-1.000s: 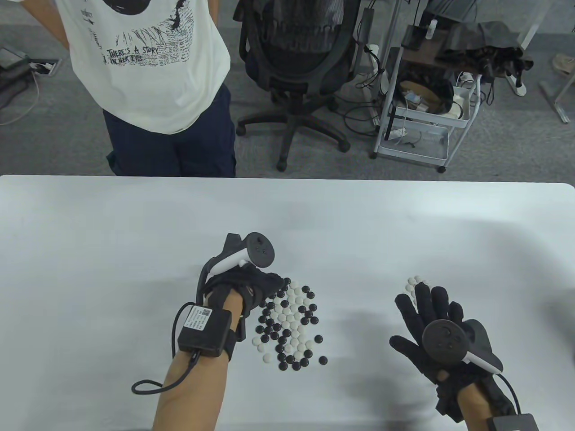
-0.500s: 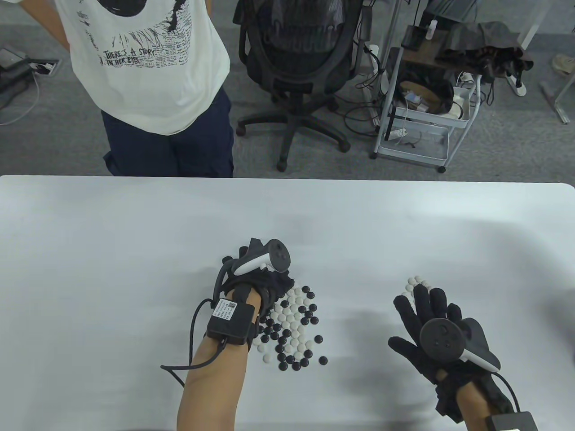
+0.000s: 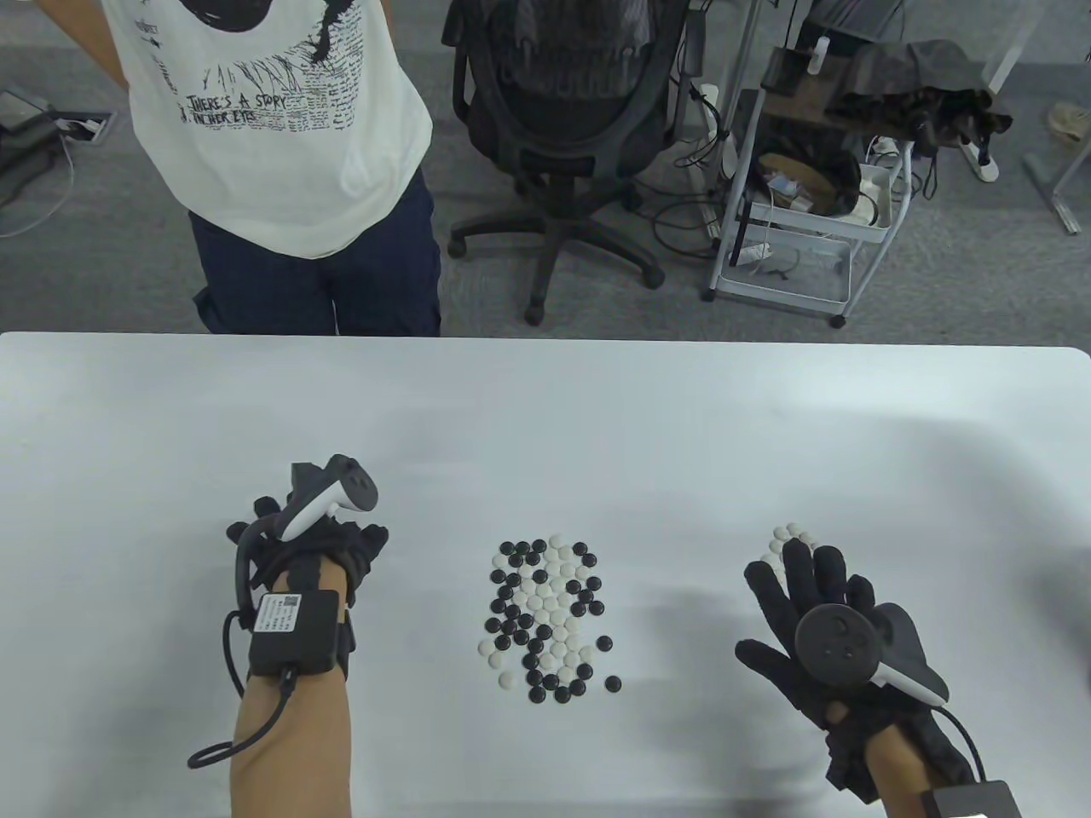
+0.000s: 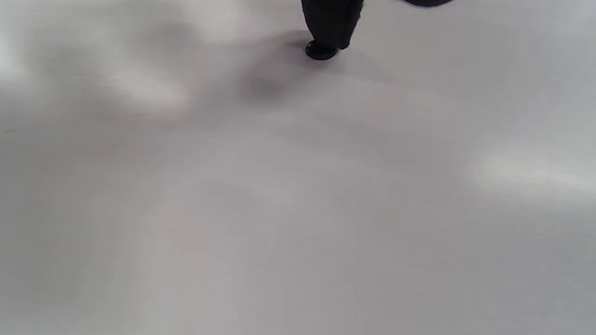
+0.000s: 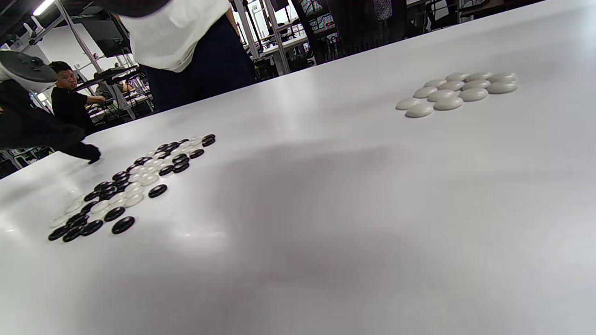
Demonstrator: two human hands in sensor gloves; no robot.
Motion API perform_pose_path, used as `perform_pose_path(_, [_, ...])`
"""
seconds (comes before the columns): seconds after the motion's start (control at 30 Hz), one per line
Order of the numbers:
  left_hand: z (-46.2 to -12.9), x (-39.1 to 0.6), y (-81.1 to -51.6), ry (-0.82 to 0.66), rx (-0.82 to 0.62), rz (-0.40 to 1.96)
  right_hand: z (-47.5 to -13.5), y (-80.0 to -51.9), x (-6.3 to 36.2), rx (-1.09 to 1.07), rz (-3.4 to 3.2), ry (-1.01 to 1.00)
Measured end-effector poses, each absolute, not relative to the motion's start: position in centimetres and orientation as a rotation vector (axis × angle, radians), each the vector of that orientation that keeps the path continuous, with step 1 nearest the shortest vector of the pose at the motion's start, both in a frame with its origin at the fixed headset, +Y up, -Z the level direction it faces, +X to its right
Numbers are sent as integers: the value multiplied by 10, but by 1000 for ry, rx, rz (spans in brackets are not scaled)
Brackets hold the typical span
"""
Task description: Go stone sorting task
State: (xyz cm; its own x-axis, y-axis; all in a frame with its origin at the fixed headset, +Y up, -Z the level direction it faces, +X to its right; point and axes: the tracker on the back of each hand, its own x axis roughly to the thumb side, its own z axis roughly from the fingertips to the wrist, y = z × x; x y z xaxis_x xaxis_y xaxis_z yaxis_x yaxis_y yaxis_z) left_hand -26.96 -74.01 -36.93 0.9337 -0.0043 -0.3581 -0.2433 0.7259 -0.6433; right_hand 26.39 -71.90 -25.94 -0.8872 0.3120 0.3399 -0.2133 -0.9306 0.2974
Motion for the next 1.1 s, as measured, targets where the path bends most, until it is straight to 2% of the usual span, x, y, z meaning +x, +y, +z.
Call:
perform_pose_path(0.27, [-349, -306, -739, 460, -755, 155, -259, -719, 264, 567, 2788, 366])
perform_pose_path(0.43, [-354, -291, -728, 412, -722, 147, -259, -719, 264, 566, 2786, 358])
perform_pose_path(0.53, [-365, -259, -716, 301, -696, 145, -259, -720, 264, 566, 2793, 369])
perform_pose_path(0.67, [-380, -196, -702, 71, -714, 193, -259, -720, 264, 562, 2798, 367])
perform_pose_path(0.87, [-385, -107, -702, -235, -764, 205, -260, -722, 264, 554, 2800, 394])
perform_pose_path(1.1, [-389, -49, -723, -358, -781, 160, -260, -724, 264, 562, 2802, 411])
